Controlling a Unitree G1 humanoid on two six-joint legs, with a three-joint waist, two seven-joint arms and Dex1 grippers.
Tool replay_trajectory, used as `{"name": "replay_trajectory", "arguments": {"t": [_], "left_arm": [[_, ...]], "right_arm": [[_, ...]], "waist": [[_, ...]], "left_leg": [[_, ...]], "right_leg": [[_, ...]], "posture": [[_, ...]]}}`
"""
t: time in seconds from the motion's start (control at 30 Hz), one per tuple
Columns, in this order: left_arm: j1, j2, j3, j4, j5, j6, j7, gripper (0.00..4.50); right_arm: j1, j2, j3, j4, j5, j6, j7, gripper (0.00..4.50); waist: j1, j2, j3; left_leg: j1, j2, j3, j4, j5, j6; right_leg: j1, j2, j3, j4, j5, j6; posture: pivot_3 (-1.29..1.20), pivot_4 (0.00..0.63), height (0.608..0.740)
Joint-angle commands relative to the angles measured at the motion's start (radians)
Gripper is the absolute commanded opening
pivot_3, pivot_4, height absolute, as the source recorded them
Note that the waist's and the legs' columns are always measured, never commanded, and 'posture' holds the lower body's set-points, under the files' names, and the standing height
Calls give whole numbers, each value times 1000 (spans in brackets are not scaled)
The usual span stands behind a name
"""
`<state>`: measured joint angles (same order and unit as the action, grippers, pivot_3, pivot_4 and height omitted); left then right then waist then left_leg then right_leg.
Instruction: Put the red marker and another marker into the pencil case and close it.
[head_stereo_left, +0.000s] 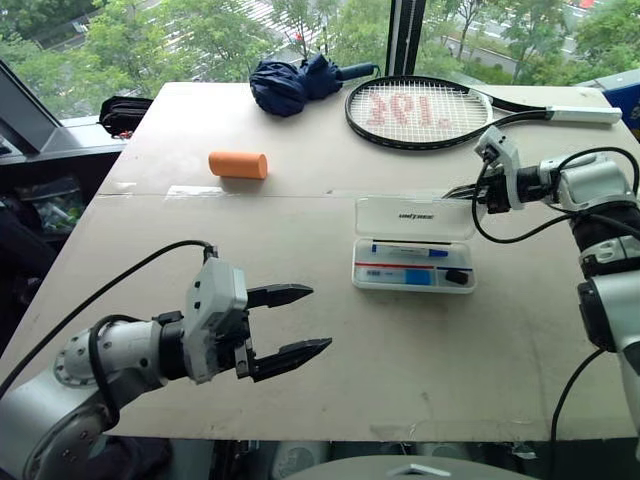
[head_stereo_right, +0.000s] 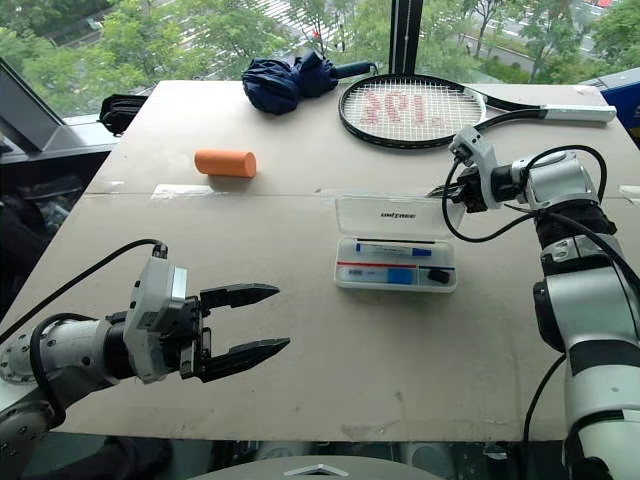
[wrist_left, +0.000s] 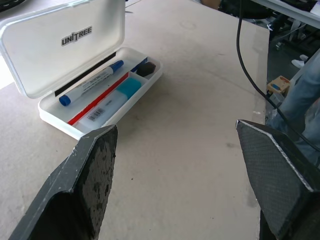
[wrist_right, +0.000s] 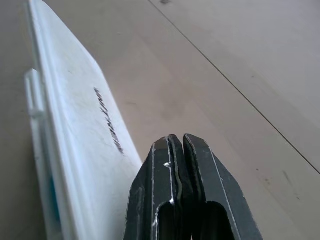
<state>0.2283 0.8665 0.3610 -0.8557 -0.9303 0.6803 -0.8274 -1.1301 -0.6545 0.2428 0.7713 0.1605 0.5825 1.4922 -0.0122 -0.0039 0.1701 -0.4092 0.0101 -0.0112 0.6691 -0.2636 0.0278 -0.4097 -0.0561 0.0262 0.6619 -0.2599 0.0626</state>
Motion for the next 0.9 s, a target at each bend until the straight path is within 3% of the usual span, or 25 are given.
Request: {"name": "replay_trajectory", "arguments": {"t": [0.03, 0.17, 0.27, 0.33, 0.43, 0.57, 0.67, 0.8, 0.83, 0.9], "left_arm": [[12, -6, 20, -42, -21, -25, 13, 3835], [4, -4, -2, -34, -20, -32, 13, 3835], [-12, 0, -21, -21, -10, -38, 6, 3835], [-19, 4, -27, -16, -8, -38, 1, 3835], [-23, 12, -32, 3, 12, -36, -4, 3835], [-18, 16, -39, 27, 61, -43, -1, 3835], [17, 12, -22, 60, 83, -58, -35, 3835], [96, 19, 25, 124, 122, -107, -123, 3835], [110, 18, 47, 142, 120, -112, -139, 3835], [152, 23, 84, 176, 146, -138, -189, 3835]], "right_arm": [[95, -90, 53, -300, 60, 82, 118, 63], [255, -80, 125, -498, -11, 75, 9, 63], [362, -44, 169, -487, -109, -10, -135, 63], [427, -56, 158, -513, -120, -61, -161, 63], [542, -75, -36, -705, 46, -56, -165, 63], [720, -99, -337, -976, 246, -45, -216, 63], [954, -181, -468, -1098, 251, -83, -202, 847], [1243, -190, -723, -1201, 298, -107, -222, 2905], [1319, -180, -799, -1220, 302, -116, -219, 3025], [1481, -152, -945, -1265, 322, -119, -191, 3925]], "waist": [[3, 0, 0], [-4, -1, -1], [-8, 0, -2], [-5, -6, -7], [2, -11, -10], [18, -6, -6], [26, -4, -5], [27, -5, -5], [23, -3, -4], [26, -3, -5]], "left_leg": [[-2, 0, -2, 0, 0, 0], [-4, 0, -6, 1, 0, 0], [-3, 0, -5, 1, 0, -1], [2, 0, -3, 0, 0, -1], [17, 1, -5, -2, 0, 0], [11, 0, -6, 0, 0, 0], [11, -1, -6, 0, 0, 0], [9, 0, -9, -2, 0, 0], [10, 0, -8, -2, 0, 0], [11, 0, -5, -1, 0, 0]], "right_leg": [[-1, 0, -2, 0, 0, 0], [-2, 0, -5, 0, 0, 0], [-2, 1, -4, 2, 0, -1], [2, 1, -3, 2, 0, -1], [17, 2, -5, -2, -2, -5], [14, 0, -5, -2, 0, -1], [13, 0, -4, -2, 0, -1], [14, 2, -8, -4, -1, -1], [14, 2, -7, -4, -1, -1], [13, 2, -5, -2, -1, -2]], "posture": [[0, 150, 732], [0, 150, 732], [0, 150, 732], [0, 150, 732], [0, 150, 732], [0, 150, 732], [0, 150, 732], [0, 150, 732], [0, 150, 732], [0, 150, 732]]}}
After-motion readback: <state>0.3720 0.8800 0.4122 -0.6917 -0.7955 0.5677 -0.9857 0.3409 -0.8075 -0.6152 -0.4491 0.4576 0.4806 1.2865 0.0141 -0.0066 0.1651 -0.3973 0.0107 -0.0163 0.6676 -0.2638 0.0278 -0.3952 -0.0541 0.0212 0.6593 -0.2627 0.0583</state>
